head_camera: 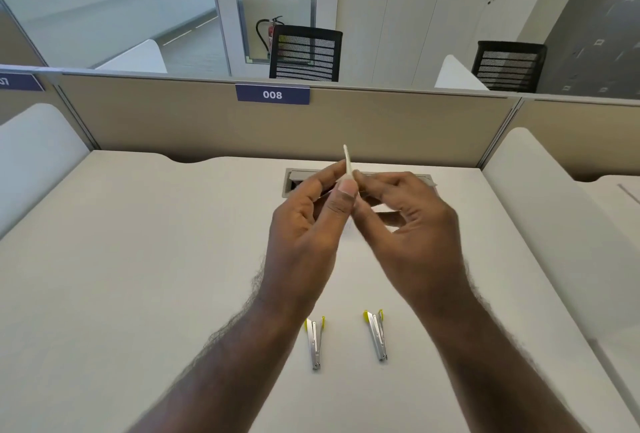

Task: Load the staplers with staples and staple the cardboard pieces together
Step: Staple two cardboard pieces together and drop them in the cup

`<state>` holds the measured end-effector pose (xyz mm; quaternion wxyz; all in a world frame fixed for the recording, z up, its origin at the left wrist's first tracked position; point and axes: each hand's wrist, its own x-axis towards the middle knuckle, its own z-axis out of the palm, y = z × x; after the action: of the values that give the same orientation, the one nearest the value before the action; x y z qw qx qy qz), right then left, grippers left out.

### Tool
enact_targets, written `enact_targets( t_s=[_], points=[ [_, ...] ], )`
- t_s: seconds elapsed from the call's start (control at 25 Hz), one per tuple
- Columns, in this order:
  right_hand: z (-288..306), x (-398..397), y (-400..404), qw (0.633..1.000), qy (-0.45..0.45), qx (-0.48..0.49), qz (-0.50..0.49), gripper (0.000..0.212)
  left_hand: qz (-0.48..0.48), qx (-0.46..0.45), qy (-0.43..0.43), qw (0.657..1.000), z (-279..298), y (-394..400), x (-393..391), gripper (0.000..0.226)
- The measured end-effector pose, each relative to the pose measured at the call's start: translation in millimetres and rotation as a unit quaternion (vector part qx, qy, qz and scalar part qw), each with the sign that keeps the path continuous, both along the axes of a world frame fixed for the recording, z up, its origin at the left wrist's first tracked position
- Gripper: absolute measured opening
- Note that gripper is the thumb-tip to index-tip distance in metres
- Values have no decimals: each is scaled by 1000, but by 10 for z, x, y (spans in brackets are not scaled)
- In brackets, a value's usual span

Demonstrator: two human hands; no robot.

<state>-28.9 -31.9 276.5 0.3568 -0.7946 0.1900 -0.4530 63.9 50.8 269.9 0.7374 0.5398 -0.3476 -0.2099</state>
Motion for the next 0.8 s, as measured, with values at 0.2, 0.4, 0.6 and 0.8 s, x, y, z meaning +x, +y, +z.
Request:
enact_targets(
  t_s=[0.2,0.4,0.6,0.8],
  points=[
    [48,-4,-12,998,28,-53,-18,23,13,0,59,998,69,-32,117,21],
    [200,-14,-198,983,-24,178,34,25,-41,6,79,996,187,-1,201,19],
    [295,-66,-257,947,-25,294,130,10,-85,18,80,993,272,28,201,19],
    [294,-119,-251,939,-18,314,138,10,-106,44,64,991,304,55,221,17]
  ],
)
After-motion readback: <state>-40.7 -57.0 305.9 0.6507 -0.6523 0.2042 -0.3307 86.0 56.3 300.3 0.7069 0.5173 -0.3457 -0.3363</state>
